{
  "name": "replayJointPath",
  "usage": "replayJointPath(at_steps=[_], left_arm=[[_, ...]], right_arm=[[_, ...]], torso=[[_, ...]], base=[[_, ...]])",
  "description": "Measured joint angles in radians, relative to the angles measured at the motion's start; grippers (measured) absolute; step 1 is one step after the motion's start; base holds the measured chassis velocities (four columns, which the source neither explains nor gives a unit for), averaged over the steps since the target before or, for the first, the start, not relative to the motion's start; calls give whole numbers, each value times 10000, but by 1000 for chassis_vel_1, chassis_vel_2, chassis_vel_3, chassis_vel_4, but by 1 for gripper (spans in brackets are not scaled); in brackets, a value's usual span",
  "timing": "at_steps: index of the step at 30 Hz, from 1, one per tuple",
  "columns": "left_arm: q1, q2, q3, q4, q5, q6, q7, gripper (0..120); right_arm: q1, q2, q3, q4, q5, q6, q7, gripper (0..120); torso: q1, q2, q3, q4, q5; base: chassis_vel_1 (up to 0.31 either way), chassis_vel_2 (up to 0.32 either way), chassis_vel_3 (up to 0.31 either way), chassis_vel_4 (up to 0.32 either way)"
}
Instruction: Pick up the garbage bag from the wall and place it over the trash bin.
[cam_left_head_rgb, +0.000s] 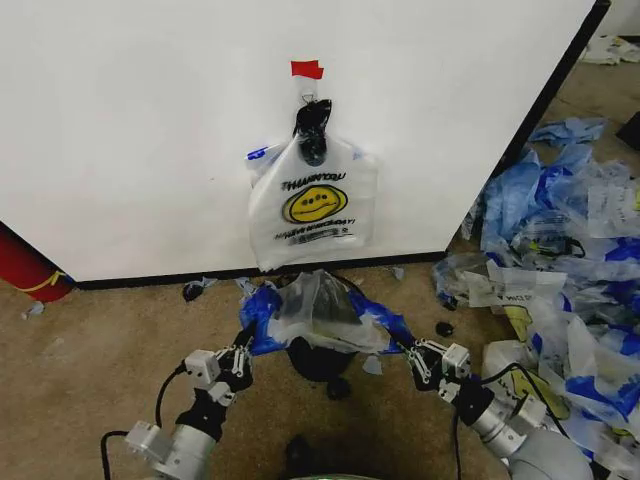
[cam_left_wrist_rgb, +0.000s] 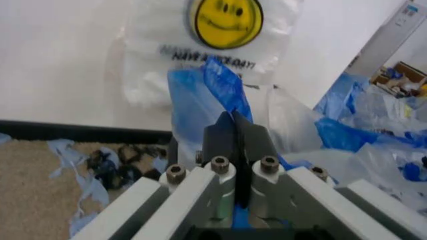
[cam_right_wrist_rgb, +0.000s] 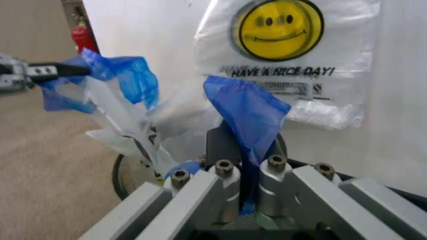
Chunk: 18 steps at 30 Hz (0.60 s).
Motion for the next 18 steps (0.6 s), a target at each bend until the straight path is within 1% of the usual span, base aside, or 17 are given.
replayJointPath(at_steps=[1, 3, 4, 6, 7, 10, 13, 16, 18], left_arm=[[-12, -18, 72, 24, 2, 0, -7, 0], [-4, -26, 109, 23, 10, -18, -27, 0], [-4, -26, 109, 23, 10, -18, -27, 0], [-97, 43, 113, -117, -93, 52, -45, 0], [-252, 84, 130, -195, -192, 127, -57, 0], [-730, 169, 176, -197, -416, 250, -118, 0], [-849, 279, 170, -209, -535, 279, -140, 0], [-950, 649, -3, -346, -807, 310, -167, 0], [-1058, 885, -171, -484, -1041, 311, -205, 0]], right_arm=[[-27, 31, 0, -5, 105, 94, -207, 0], [-64, 73, -32, -64, 475, 388, -838, 0], [-64, 73, -32, -64, 475, 388, -838, 0], [-66, 99, -81, -211, 646, 632, -1343, 0], [-15, 135, -121, -320, 649, 728, -1452, 0], [367, 252, -304, -530, 660, 787, -1335, 0], [633, 308, -371, -555, 743, 781, -1136, 0], [1059, 389, -394, -523, 919, 738, -704, 0], [1261, 441, -314, -467, 1070, 672, -515, 0]], torso=[[0, 0, 0, 2, 3], [0, 0, 0, 4, -3], [0, 0, 0, 4, -3], [0, 0, 0, 6, 0], [-1, 0, -1, 3, 4], [0, 0, 0, -2, 3], [0, 0, 0, 2, -1], [0, 0, 0, 5, 0], [0, 0, 0, 2, 3]], base=[[0, 0, 0, 0], [0, 0, 0, 0], [0, 0, 0, 0], [0, 0, 0, 0], [0, 0, 0, 0], [0, 0, 0, 0], [0, 0, 0, 0], [0, 0, 0, 0], [0, 0, 0, 0]])
